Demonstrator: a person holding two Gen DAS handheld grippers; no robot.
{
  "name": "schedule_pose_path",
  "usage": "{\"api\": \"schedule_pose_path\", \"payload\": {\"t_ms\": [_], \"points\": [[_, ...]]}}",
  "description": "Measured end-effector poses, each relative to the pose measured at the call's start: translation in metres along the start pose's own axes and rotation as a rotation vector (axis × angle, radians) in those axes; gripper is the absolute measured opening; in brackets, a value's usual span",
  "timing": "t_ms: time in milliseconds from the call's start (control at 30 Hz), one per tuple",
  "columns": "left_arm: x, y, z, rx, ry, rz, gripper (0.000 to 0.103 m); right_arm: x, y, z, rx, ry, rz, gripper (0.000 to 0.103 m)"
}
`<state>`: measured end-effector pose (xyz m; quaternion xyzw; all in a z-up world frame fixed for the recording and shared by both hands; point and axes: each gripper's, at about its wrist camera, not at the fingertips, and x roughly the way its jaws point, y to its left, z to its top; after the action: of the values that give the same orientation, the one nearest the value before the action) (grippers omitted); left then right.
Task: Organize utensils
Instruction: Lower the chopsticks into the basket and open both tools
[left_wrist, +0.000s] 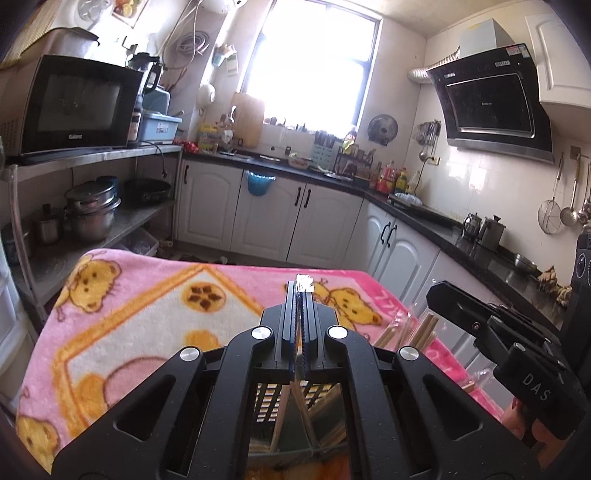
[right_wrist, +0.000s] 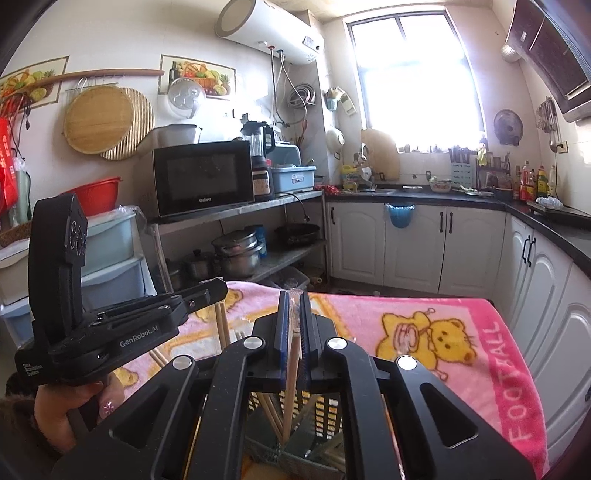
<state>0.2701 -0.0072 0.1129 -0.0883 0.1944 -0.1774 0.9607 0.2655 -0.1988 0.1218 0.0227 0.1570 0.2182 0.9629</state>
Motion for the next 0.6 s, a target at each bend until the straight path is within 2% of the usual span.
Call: {"api": "schedule_pose_path", "payload": {"t_ms": [233, 300, 367, 500, 567, 600], "points": [[-0.003, -0.001, -0.008, -0.001, 0.048, 0.007, 0.0, -0.006, -0.004, -0.011, 0.02, 0.023, -0.027, 0.019], [-0.003, -0.002, -0.011, 0.001, 0.059, 0.01, 0.003, -0.008, -0.006, -0.014, 0.026, 0.028, -0.032, 0.021], [-0.005, -0.003, -0.013, -0.004, 0.071, 0.011, 0.013, -0.011, -0.007, -0.016, 0.028, 0.035, -0.032, 0.025], [-0.01, -0.004, -0.016, -0.008, 0.074, 0.019, 0.022, -0.016, -0.006, -0.02, 0.024, 0.051, -0.034, 0.027], [-0.012, -0.005, -0.017, -0.009, 0.084, 0.025, 0.034, -0.019, -0.005, -0.022, 0.023, 0.059, -0.032, 0.029], [-0.014, -0.005, -0.017, -0.01, 0.086, 0.026, 0.037, -0.021, -0.004, -0.022, 0.023, 0.061, -0.032, 0.03]]}}
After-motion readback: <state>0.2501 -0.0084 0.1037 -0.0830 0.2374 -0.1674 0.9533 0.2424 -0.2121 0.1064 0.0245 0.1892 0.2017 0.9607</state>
